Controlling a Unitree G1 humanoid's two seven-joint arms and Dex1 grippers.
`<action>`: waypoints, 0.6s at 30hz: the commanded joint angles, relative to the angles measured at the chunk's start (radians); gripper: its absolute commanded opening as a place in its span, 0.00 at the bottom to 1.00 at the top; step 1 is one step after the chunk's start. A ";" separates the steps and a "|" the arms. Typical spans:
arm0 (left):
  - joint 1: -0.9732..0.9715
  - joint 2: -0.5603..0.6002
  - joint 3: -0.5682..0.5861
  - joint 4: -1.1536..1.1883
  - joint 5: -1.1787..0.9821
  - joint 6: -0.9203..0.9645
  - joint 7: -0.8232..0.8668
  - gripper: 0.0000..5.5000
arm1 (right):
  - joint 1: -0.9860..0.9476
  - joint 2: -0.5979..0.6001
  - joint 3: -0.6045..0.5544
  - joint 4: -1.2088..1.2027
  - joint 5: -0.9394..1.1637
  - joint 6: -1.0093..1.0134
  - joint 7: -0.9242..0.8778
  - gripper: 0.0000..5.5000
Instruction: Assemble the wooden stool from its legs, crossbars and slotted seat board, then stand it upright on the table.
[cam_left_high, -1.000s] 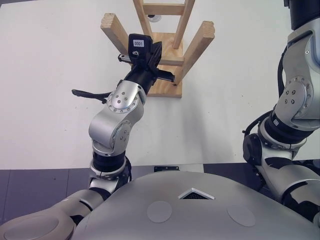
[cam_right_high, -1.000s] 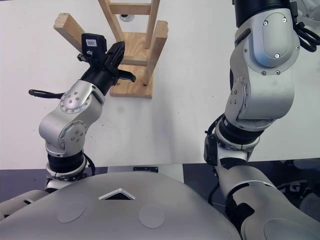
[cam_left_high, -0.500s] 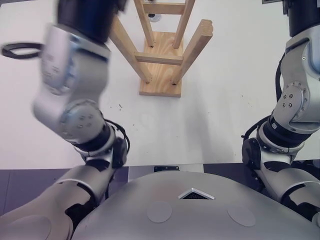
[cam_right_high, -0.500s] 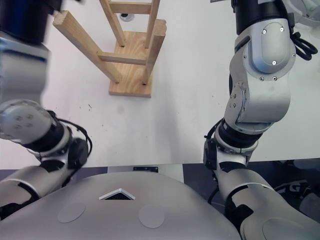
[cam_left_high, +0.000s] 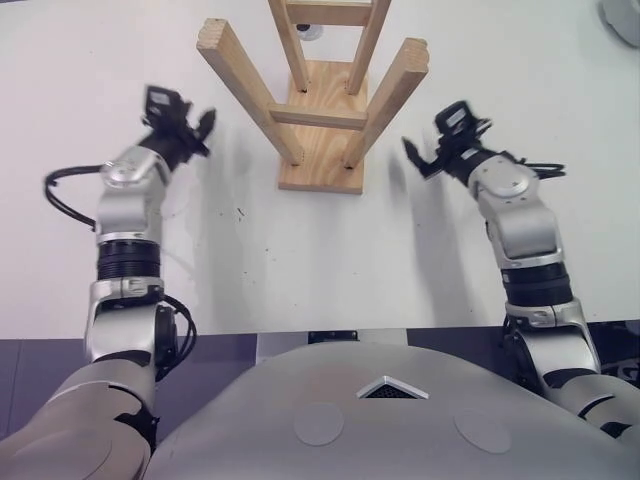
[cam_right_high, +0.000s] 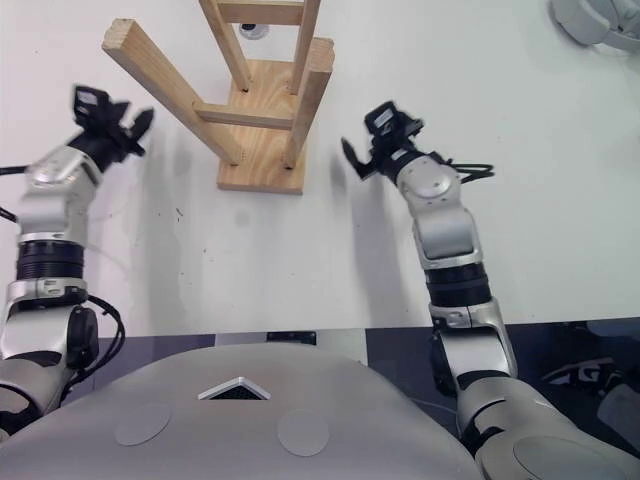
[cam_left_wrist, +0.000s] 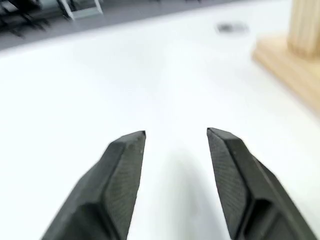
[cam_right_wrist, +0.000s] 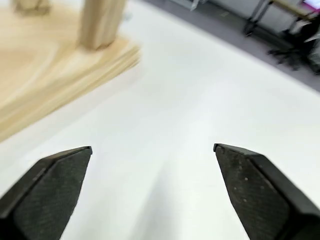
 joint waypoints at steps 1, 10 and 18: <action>-0.112 -0.096 -0.062 0.369 0.044 -0.229 -0.159 0.41 | -0.048 0.000 0.150 0.103 -0.045 -0.104 0.141 0.83; -0.130 -0.114 -0.190 0.583 0.150 -0.571 -0.401 0.41 | 0.033 -0.118 0.208 -0.170 0.093 -0.129 0.464 0.83; -0.224 0.065 -0.203 0.708 0.279 -0.687 -0.004 0.41 | 0.121 -0.279 0.095 -0.285 0.208 -0.089 0.592 0.83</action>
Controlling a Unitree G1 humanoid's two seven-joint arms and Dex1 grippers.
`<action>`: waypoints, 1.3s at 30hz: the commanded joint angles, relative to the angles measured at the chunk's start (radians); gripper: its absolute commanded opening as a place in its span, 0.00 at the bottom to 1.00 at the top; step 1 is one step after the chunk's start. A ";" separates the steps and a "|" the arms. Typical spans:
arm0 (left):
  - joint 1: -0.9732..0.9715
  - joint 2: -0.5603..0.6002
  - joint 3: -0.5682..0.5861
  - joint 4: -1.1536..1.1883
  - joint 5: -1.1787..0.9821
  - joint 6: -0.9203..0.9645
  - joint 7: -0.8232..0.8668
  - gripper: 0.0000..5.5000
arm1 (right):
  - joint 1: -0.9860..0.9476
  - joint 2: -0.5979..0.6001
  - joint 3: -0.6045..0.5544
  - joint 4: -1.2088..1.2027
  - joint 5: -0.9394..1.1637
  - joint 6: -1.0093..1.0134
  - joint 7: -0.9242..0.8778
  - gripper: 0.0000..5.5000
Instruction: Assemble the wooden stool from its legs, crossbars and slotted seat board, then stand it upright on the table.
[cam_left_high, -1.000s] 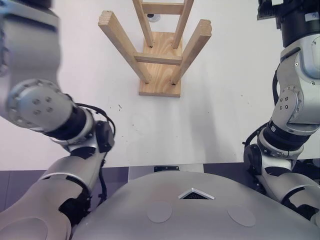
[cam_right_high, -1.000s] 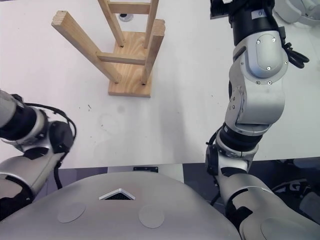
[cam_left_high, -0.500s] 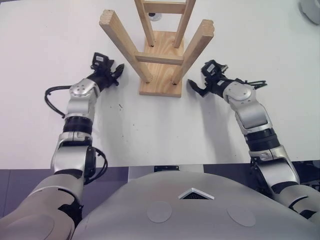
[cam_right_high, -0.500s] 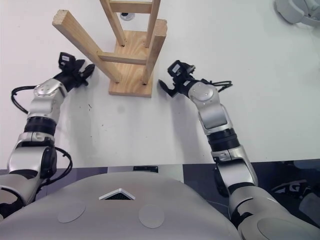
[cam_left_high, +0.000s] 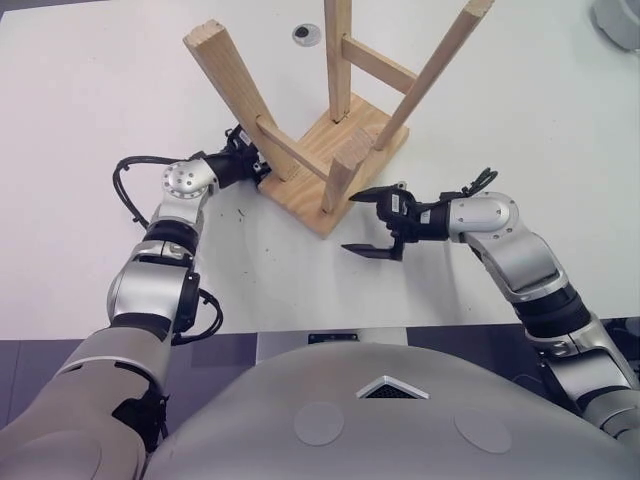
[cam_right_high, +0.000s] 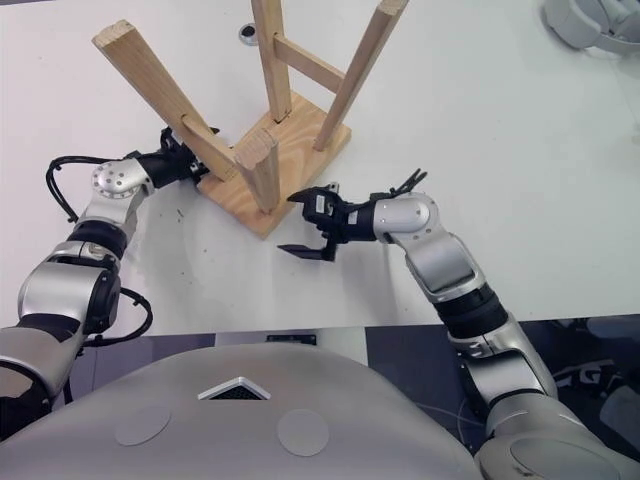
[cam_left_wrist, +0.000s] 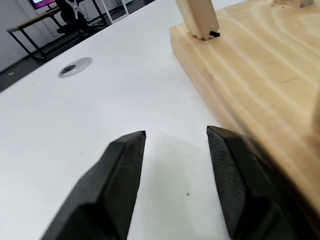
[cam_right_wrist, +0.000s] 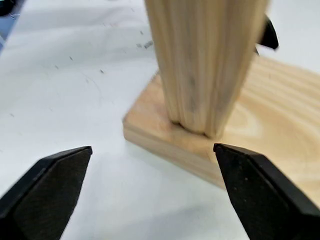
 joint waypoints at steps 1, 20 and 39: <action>0.018 0.141 0.017 0.080 0.092 0.018 0.251 0.41 | 0.057 -0.130 -0.120 0.008 0.012 -0.003 0.014 0.83; 0.627 0.290 -0.042 -1.218 -0.167 0.805 -0.056 0.41 | -0.360 0.212 -0.294 1.343 -0.286 -0.532 -0.900 0.83; 0.518 0.285 -0.052 -1.043 -0.124 0.761 -0.099 0.41 | -0.348 0.155 -0.238 1.372 -0.276 -0.996 -0.373 0.83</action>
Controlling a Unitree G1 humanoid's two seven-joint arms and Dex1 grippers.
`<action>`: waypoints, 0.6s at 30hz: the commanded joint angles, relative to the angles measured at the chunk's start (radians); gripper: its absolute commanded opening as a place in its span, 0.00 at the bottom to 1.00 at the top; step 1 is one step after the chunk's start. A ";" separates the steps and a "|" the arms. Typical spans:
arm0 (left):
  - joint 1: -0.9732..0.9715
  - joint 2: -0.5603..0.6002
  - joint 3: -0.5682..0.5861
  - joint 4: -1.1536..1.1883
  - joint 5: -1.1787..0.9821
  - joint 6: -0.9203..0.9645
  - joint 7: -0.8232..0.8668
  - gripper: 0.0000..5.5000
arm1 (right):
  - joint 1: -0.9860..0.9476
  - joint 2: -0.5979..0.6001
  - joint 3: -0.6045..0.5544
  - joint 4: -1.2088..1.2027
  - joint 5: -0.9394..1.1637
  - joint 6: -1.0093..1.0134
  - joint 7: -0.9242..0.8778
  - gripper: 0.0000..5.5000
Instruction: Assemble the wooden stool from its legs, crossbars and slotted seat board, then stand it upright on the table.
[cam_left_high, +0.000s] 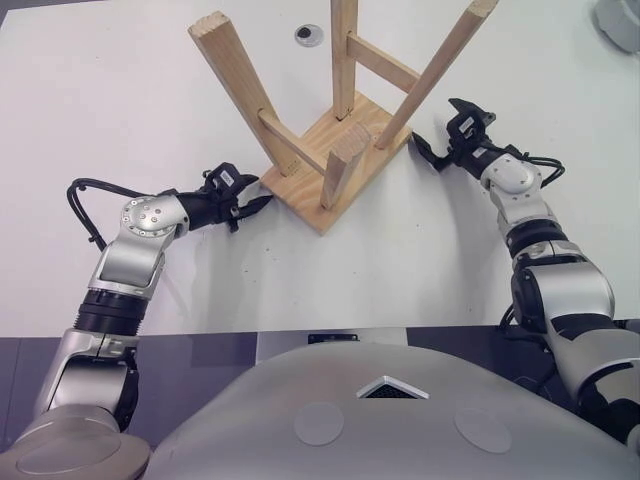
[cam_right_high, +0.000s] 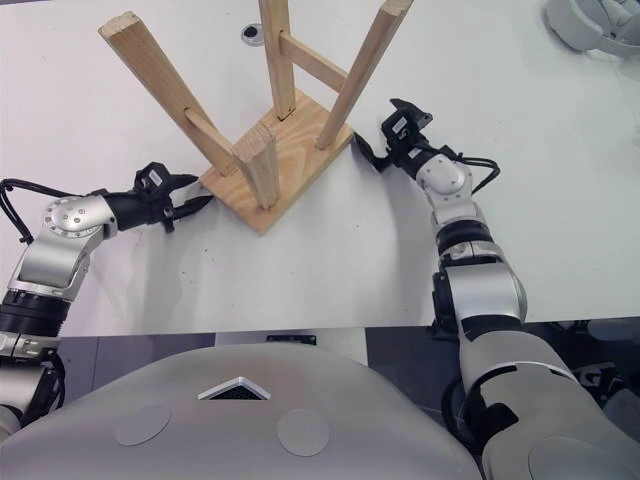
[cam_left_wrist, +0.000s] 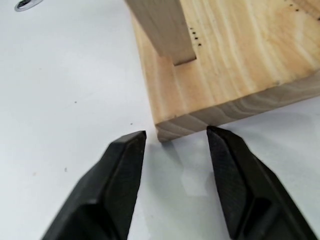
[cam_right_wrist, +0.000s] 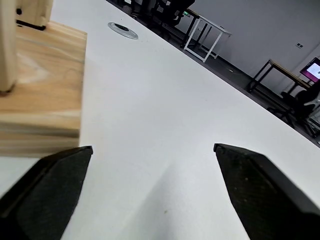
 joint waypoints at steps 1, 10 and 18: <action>-0.011 0.000 -0.011 0.081 0.056 -0.007 0.001 0.41 | 0.067 0.012 0.048 -0.024 -0.040 0.000 0.077 0.83; -0.086 0.003 0.014 0.270 0.090 -0.117 0.012 0.41 | 0.152 -0.128 0.021 -0.135 0.010 0.072 0.175 0.83; -0.015 0.017 0.001 0.116 0.046 -0.058 -0.067 0.41 | 0.026 -0.059 0.047 0.063 -0.097 0.280 -0.166 0.83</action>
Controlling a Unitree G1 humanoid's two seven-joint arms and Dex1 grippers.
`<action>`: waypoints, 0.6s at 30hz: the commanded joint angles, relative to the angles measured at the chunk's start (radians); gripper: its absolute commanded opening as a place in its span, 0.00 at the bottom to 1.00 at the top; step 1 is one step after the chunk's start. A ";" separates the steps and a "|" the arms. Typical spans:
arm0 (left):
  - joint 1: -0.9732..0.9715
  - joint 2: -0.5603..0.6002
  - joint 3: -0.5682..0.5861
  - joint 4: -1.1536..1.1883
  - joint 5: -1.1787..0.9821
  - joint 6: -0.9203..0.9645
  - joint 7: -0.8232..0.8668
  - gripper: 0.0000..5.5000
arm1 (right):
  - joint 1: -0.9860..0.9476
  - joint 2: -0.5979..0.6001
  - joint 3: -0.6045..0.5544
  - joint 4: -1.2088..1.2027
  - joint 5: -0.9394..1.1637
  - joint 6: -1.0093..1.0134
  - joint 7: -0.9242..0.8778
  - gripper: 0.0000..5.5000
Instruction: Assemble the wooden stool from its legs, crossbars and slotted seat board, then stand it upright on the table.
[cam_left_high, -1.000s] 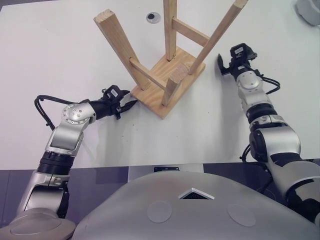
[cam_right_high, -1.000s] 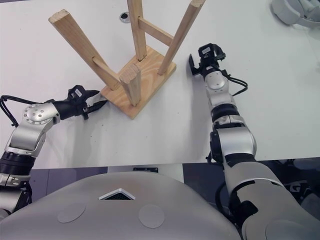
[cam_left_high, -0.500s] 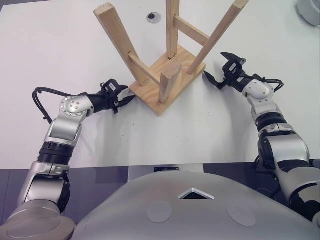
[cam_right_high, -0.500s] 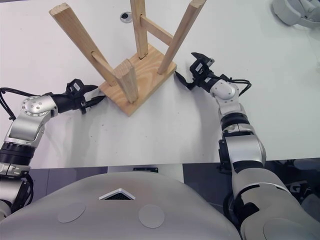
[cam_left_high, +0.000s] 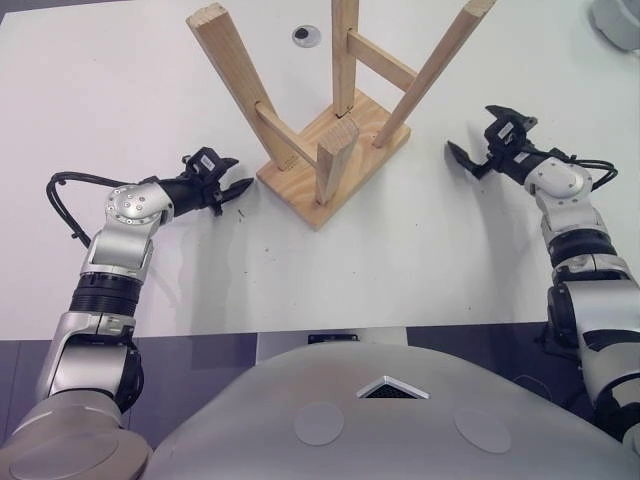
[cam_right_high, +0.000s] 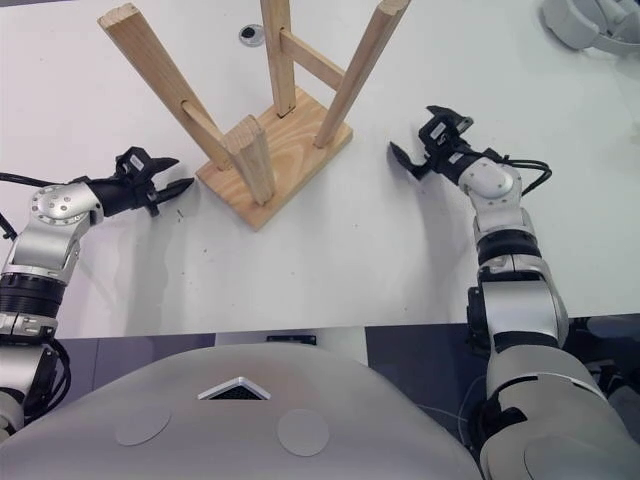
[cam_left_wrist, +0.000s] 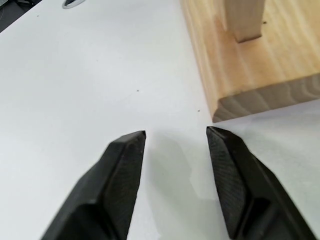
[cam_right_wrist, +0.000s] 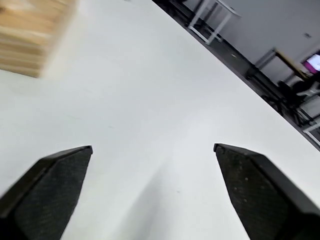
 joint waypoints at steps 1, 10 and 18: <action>0.040 0.023 -0.030 -0.040 0.015 0.061 -0.061 0.41 | 0.009 0.098 0.045 0.130 -0.075 0.105 -0.091 0.83; 0.009 0.028 -0.046 -0.029 0.039 0.087 -0.117 0.41 | -0.107 0.211 0.067 0.210 -0.094 0.051 -0.149 0.83; 0.031 0.041 -0.053 0.000 0.050 0.078 -0.134 0.41 | -0.079 0.198 0.049 0.173 -0.063 -0.101 0.042 0.83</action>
